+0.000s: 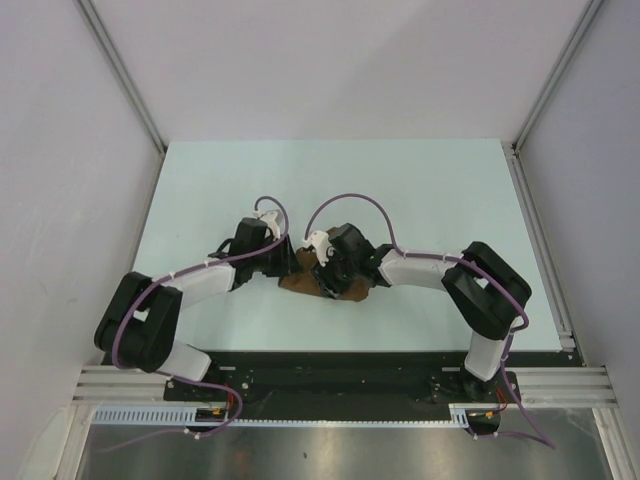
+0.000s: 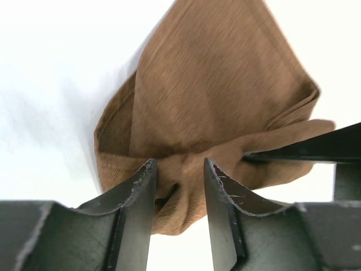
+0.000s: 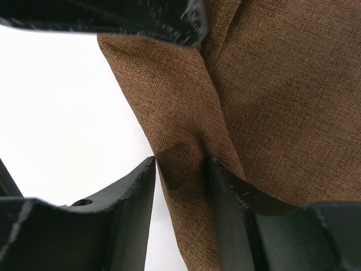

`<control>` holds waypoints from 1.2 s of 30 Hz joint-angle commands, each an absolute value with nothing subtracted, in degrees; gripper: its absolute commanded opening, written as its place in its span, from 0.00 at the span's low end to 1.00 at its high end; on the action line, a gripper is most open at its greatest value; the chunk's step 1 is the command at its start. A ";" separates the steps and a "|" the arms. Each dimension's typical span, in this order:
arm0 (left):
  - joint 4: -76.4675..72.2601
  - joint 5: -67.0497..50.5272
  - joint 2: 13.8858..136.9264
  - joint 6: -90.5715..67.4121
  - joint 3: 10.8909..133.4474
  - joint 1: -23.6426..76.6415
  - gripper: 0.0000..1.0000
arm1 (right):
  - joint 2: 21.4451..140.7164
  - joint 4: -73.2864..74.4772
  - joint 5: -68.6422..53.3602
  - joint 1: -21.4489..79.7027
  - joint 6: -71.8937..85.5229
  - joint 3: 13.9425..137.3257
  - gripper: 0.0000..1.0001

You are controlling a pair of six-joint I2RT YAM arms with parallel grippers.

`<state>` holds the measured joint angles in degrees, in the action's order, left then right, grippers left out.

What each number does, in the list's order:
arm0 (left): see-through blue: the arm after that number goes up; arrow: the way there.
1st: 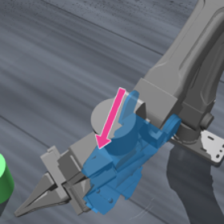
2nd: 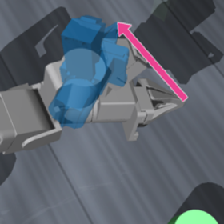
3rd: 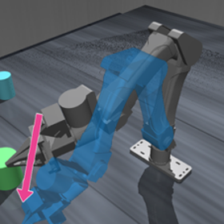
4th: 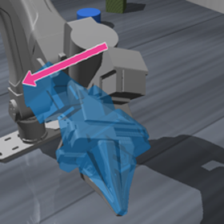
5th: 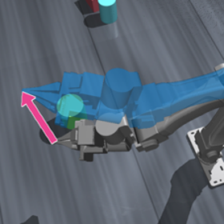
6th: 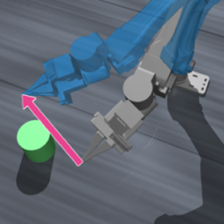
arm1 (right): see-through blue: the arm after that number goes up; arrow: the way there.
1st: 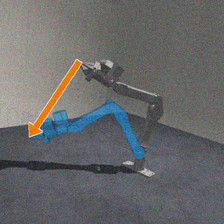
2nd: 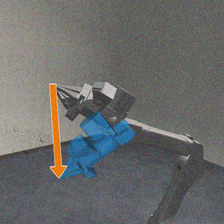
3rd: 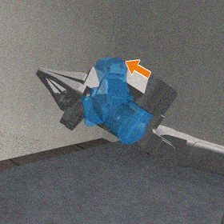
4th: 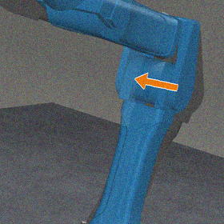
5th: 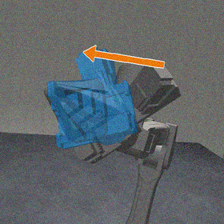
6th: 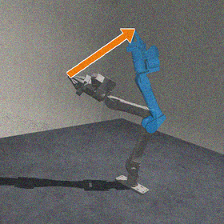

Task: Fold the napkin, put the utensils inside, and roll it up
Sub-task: Roll the napkin with the utensil

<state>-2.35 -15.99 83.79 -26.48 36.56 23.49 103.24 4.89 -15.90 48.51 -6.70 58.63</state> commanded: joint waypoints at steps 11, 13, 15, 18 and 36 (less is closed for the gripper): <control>-0.44 -13.37 72.43 -25.05 36.48 18.72 0.52 | 109.60 13.62 -7.91 50.71 -2.55 56.95 0.36; -1.14 -13.36 69.27 -24.52 33.94 18.72 0.54 | 110.30 14.76 -10.26 50.54 -2.02 57.56 0.19; -2.28 -13.71 67.16 -24.96 32.00 18.81 0.55 | 110.39 17.22 -13.78 50.10 -1.85 58.97 0.12; -4.83 -14.85 63.90 -25.75 28.22 18.81 0.60 | 110.39 20.91 -21.95 48.70 -1.67 61.52 0.06; -13.70 -14.33 71.44 -28.47 23.90 18.90 0.86 | 121.90 30.93 -52.47 39.20 -6.76 74.44 0.00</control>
